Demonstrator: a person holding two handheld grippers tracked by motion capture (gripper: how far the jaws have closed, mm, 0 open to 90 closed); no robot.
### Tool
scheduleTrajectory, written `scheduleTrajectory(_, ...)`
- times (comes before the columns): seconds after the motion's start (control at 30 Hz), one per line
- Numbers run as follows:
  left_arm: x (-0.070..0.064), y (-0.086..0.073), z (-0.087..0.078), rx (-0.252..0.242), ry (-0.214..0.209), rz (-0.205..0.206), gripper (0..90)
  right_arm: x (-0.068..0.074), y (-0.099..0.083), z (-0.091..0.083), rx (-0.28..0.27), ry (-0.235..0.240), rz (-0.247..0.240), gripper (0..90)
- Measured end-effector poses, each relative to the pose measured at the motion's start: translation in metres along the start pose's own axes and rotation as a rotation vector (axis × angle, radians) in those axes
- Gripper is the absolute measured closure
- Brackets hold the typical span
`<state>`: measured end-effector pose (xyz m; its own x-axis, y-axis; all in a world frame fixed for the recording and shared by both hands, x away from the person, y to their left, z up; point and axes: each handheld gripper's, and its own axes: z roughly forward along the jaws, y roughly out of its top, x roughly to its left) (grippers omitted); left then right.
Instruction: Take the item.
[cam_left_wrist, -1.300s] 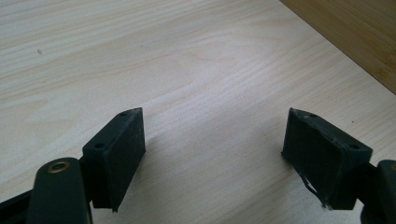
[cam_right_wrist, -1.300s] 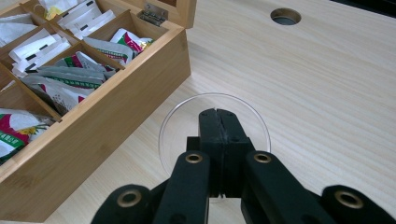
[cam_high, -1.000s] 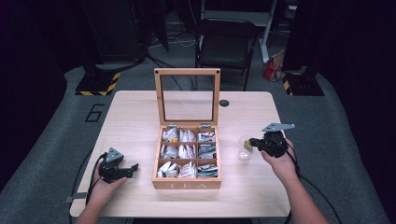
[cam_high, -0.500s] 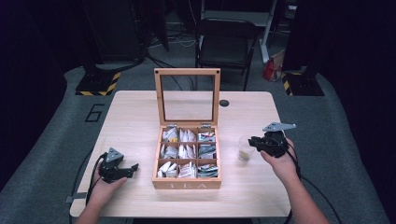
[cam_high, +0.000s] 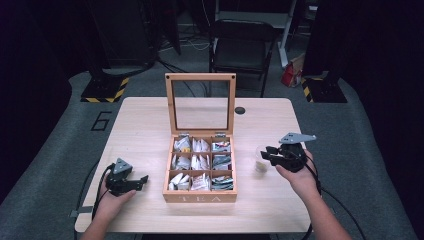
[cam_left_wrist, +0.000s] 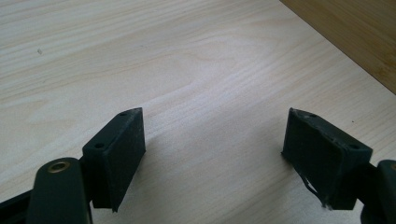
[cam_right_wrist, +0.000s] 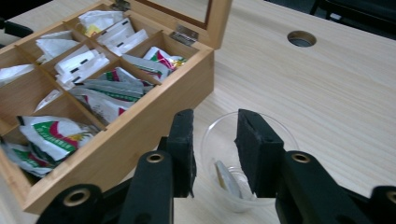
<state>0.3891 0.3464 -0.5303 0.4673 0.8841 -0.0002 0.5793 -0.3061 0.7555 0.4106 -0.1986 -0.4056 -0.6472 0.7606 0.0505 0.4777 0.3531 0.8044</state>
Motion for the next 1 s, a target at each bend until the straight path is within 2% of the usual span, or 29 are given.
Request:
scheduleTrajectory(0.17, 0.0, 0.0, 0.0, 0.001, 0.0, 0.003, 20.6, 0.018, -0.004, -0.004, -0.029, 0.031, -0.022, 56.1)
scheduleTrajectory(0.3, 0.0, 0.0, 0.0, 0.001, 0.0, 0.003, 20.6, 0.026, -0.009, -0.006, -0.037, 0.045, -0.027, 53.0)
scheduleTrajectory(0.73, 0.0, 0.0, 0.0, 0.0, 0.0, 0.001, 20.6, 0.042, -0.027, -0.008, -0.043, 0.074, -0.041, 51.6)
scheduleTrajectory(1.0, 0.0, 0.0, 0.0, 0.001, 0.0, 0.003, 20.6, 0.051, -0.043, -0.003, -0.033, 0.1, -0.049, 51.6)
